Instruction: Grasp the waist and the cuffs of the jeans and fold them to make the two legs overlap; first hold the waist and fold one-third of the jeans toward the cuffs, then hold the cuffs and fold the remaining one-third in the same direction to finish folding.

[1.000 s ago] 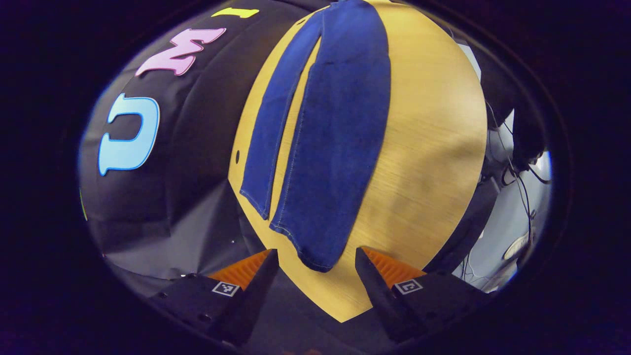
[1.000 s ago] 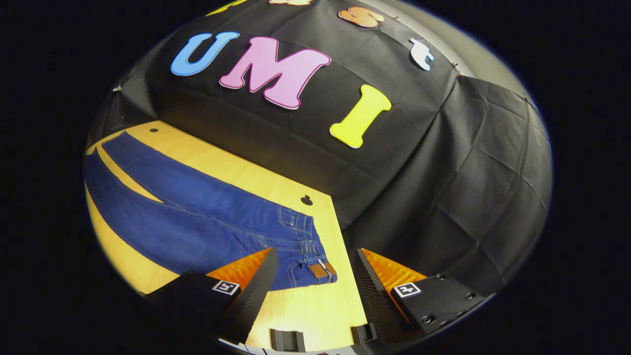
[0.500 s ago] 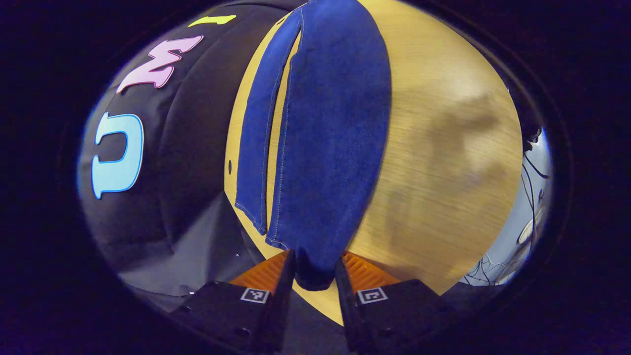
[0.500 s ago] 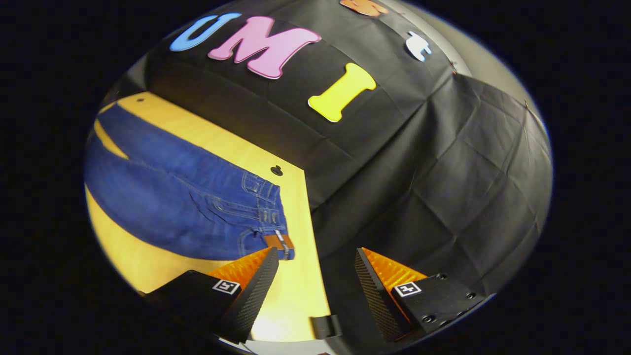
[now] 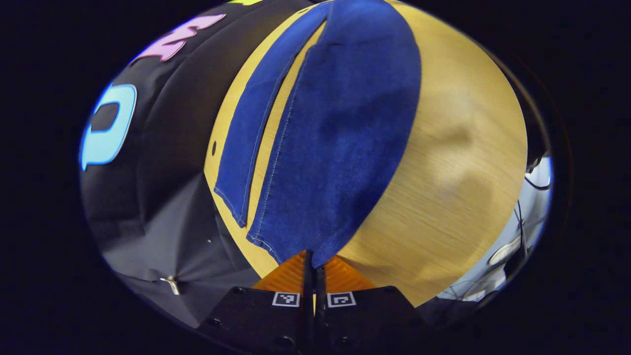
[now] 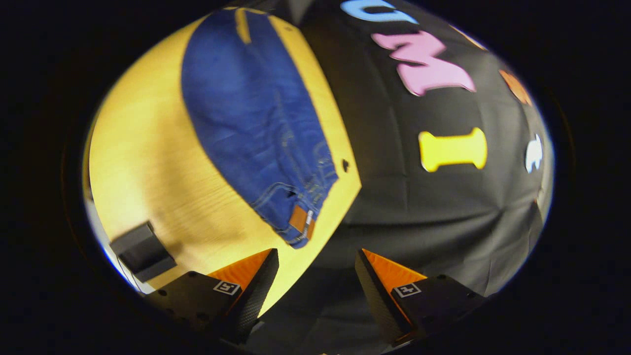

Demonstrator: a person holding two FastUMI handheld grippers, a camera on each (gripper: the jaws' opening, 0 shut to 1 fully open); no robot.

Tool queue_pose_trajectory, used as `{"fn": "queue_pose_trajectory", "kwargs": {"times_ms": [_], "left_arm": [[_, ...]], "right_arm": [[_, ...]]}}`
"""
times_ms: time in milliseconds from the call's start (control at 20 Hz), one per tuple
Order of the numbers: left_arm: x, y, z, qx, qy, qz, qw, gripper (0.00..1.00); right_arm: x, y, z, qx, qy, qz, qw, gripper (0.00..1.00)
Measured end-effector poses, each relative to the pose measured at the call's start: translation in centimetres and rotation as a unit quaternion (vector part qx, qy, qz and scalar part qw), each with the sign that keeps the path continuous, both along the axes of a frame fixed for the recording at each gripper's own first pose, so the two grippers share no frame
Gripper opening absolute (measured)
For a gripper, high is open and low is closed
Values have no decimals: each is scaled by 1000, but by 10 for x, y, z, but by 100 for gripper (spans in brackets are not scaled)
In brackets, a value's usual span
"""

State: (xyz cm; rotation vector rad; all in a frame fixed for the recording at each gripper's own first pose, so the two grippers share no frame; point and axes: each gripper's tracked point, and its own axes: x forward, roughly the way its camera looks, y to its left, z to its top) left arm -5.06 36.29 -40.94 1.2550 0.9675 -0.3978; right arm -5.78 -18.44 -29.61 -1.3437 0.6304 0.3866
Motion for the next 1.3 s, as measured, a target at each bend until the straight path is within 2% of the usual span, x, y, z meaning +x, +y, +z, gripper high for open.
{"fn": "queue_pose_trajectory", "kwargs": {"times_ms": [100, 300, 400, 500, 550, 600, 750, 800, 850, 950, 1050, 1150, 1300], "left_arm": [[0, -1, 1, 4, 8, 0, 1000, 6], [2, 0, 2, 15, -4, 1, 1000, 6], [2, 0, 2, 7, -12, 13, 1000, 6], [2, 0, 4, 2, -16, 24, 1000, 6], [3, -1, 3, 3, -16, 23, 1000, 6], [3, -1, 3, 5, -16, 21, 1000, 6], [4, -1, 3, 17, -23, 20, 999, 6], [4, -2, 3, 14, -26, 26, 999, 6], [5, -2, 3, 5, -25, 41, 999, 6], [5, -3, 3, -27, 1, 63, 998, 5], [0, -10, 3, -62, 42, 82, 994, 6], [11, -8, 14, -77, 45, 85, 992, 6], [19, -22, 42, -116, 55, 93, 987, 6]], "right_arm": [[12, -2, -18, -29, 19, 27, 999, 96], [40, -15, -49, -55, 40, 34, 997, 96], [42, -11, -64, -76, 59, 59, 994, 96], [52, -4, -66, -94, 52, 92, 990, 94], [50, -3, -70, -89, 62, 90, 990, 93], [52, -7, -79, -86, 71, 88, 990, 88], [56, -2, -87, -84, 95, 94, 988, 27], [56, -3, -93, -76, 103, 82, 988, 28], [55, 0, -92, -63, 105, 67, 990, 17], [55, 1, -91, -33, 130, 33, 990, 8], [60, 1, -85, -21, 147, 18, 989, 8], [65, 6, -68, -17, 144, 23, 989, 8], [81, 10, -39, 45, 158, -42, 985, 8]]}}
